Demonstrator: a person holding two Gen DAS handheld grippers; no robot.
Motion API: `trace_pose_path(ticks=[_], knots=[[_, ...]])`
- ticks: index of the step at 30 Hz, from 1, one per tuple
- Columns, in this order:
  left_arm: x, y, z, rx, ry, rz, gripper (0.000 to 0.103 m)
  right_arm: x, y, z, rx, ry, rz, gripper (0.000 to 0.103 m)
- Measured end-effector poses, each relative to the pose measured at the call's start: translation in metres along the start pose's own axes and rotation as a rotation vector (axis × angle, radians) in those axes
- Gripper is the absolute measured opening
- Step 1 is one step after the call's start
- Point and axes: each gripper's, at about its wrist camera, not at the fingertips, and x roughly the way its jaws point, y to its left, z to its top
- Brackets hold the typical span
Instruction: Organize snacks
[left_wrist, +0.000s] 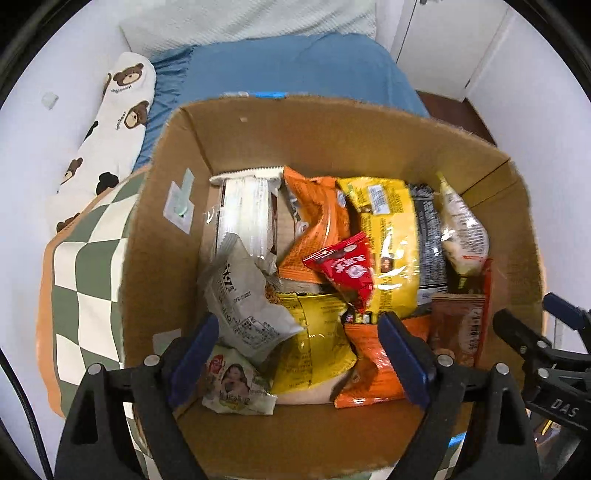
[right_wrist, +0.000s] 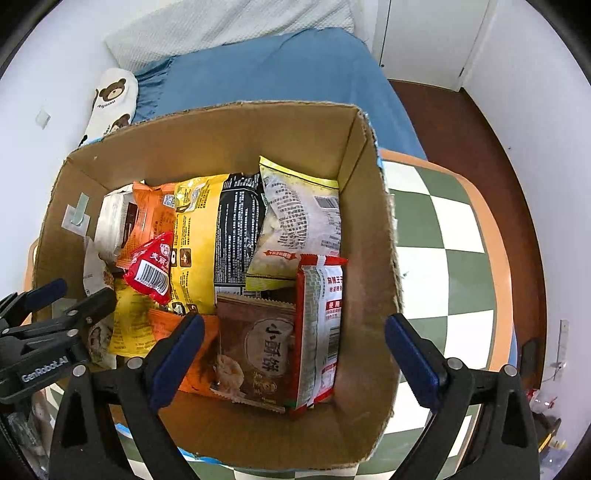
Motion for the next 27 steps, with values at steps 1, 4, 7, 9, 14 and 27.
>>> trace_pose_path(ticks=[1,4,7,9,14,27], knots=[[-0.006,0.001,-0.003,-0.004,-0.016,-0.005,0.088,-0.005,0.002,-0.002,0.002,-0.005,-0.001,0.1],[-0.035,-0.003,-0.006,-0.009,-0.076,-0.005,0.088,-0.022,-0.001,-0.012,0.013,-0.041,0.002,0.1],[-0.064,-0.005,-0.019,-0.015,-0.147,0.006,0.088,-0.043,-0.004,-0.023,0.019,-0.087,0.006,0.1],[-0.087,-0.004,-0.029,-0.02,-0.194,0.006,0.088,-0.059,-0.005,-0.033,0.022,-0.123,0.006,0.1],[-0.139,-0.008,-0.07,-0.019,-0.302,0.002,0.088,-0.115,-0.005,-0.073,0.017,-0.234,0.001,0.1],[-0.242,-0.009,-0.174,-0.001,-0.441,0.028,0.088,-0.251,0.006,-0.2,-0.008,-0.46,-0.002,0.102]])
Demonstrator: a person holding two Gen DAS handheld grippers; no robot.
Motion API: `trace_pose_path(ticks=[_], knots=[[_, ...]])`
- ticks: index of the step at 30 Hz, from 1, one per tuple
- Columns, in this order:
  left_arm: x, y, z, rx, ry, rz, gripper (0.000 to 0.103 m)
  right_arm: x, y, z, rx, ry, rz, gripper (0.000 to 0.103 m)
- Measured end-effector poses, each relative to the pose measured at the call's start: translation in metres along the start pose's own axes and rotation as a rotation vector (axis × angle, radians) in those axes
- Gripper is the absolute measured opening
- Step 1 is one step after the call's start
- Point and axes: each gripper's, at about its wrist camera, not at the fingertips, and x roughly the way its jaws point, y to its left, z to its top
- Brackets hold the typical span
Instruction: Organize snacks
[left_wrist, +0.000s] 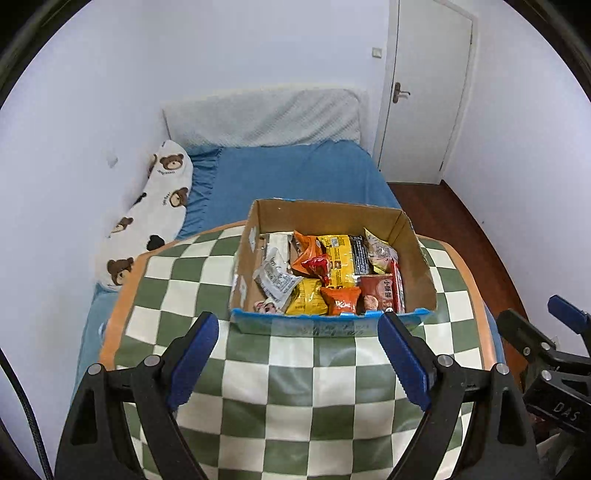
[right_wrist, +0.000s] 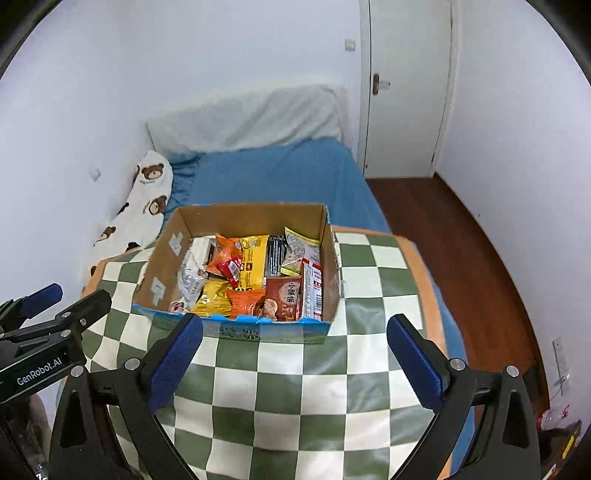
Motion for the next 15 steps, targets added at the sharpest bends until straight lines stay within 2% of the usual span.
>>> trace_pose_path(ticks=[10,13,15], knots=[[-0.059,0.007,-0.021,-0.008,-0.065,0.035,0.088,-0.089,0.007,-0.025,-0.016,-0.115,-0.009,0.103],[-0.072,0.008,-0.026,-0.014,-0.098,0.066,0.1,-0.105,0.011,-0.029,-0.034,-0.141,-0.014,0.103],[-0.081,0.01,-0.028,-0.022,-0.127,0.079,0.102,-0.112,0.012,-0.03,-0.038,-0.15,-0.009,0.103]])
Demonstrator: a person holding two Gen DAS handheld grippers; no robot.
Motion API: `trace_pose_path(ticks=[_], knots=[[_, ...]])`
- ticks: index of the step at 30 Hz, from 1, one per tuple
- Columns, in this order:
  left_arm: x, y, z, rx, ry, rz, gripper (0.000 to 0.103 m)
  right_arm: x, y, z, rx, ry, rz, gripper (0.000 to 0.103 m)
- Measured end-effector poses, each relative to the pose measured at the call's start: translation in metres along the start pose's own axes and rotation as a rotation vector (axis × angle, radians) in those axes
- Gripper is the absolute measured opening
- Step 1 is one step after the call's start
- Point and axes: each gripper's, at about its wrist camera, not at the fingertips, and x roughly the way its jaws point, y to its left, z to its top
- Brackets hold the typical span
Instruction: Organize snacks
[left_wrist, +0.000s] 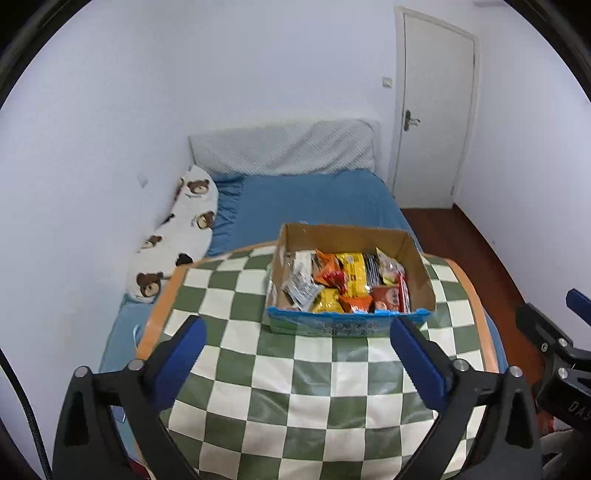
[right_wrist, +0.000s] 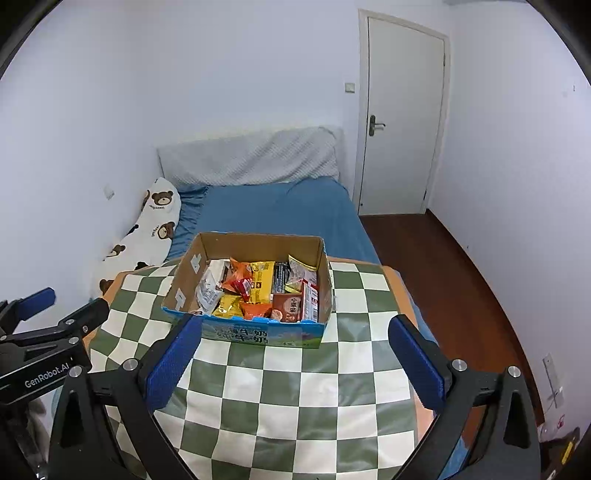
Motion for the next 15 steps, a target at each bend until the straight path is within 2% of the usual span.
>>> trace_pose_path(ticks=[6,15], knots=[[-0.008,0.005,0.002,-0.021,-0.035,0.008,0.103,-0.005,0.003,0.0,-0.01,-0.012,0.014,0.103],[0.027,-0.005,0.0,-0.008,0.029,-0.003,0.103,0.015,-0.002,0.004,-0.012,-0.006,0.007,0.103]])
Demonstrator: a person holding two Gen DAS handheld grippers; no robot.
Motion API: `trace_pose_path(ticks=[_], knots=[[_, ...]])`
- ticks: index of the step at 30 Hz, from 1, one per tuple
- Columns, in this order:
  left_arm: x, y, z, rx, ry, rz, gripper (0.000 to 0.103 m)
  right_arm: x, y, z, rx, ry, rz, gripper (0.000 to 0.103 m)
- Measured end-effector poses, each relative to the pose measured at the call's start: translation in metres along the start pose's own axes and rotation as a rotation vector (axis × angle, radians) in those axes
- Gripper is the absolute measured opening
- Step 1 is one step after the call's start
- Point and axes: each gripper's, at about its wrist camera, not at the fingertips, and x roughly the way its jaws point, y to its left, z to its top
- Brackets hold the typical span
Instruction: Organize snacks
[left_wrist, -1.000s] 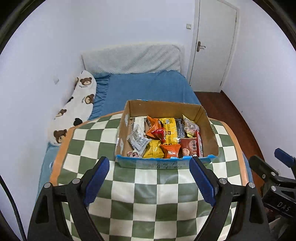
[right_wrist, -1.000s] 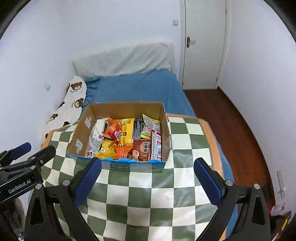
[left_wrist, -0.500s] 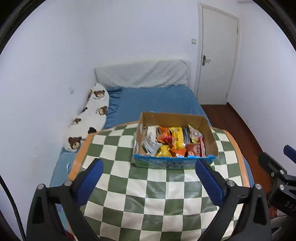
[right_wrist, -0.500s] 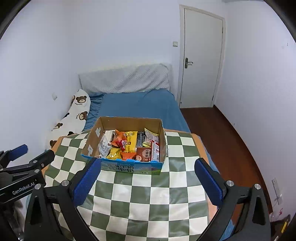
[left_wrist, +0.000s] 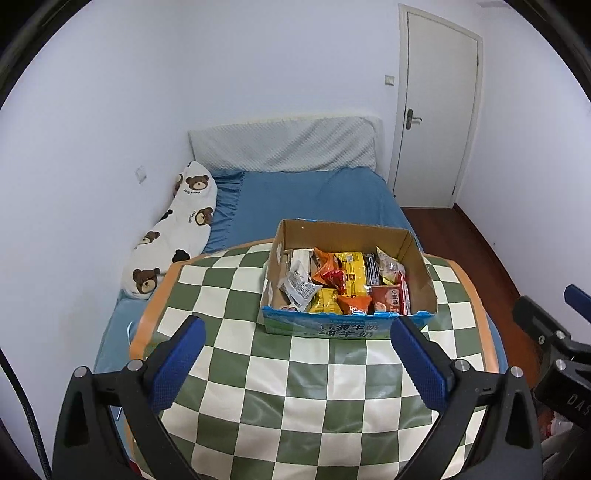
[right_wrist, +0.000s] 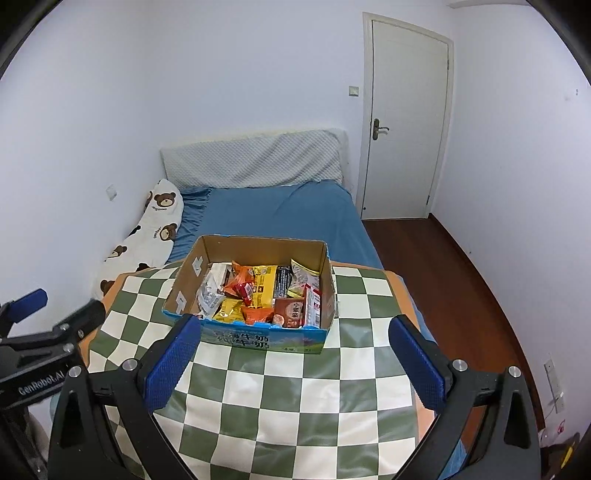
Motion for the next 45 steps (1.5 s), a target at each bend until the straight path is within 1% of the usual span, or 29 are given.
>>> trace_pose_path(ticks=[8,14,21,25,30,35,45], knots=[[0.05,-0.013,0.009,0.022,0.048,0.003,0.103,0.043,-0.005,0.008,0.003,0.014,-0.022,0.103],[0.085,-0.023,0.017,0.04,0.082,0.009,0.103,0.08,-0.007,0.014,0.012,0.045,-0.027,0.103],[0.113,-0.03,0.022,0.044,0.113,0.006,0.103,0.121,-0.01,0.017,0.028,0.088,-0.045,0.103],[0.125,-0.033,0.024,0.054,0.127,0.002,0.103,0.143,-0.013,0.016,0.039,0.122,-0.056,0.103],[0.133,-0.032,0.026,0.045,0.142,-0.008,0.103,0.16,-0.016,0.014,0.045,0.148,-0.066,0.103],[0.137,-0.031,0.028,0.041,0.145,-0.016,0.103,0.168,-0.014,0.013,0.038,0.165,-0.067,0.103],[0.143,-0.026,0.032,0.036,0.146,-0.019,0.103,0.172,-0.011,0.015,0.034,0.164,-0.067,0.103]])
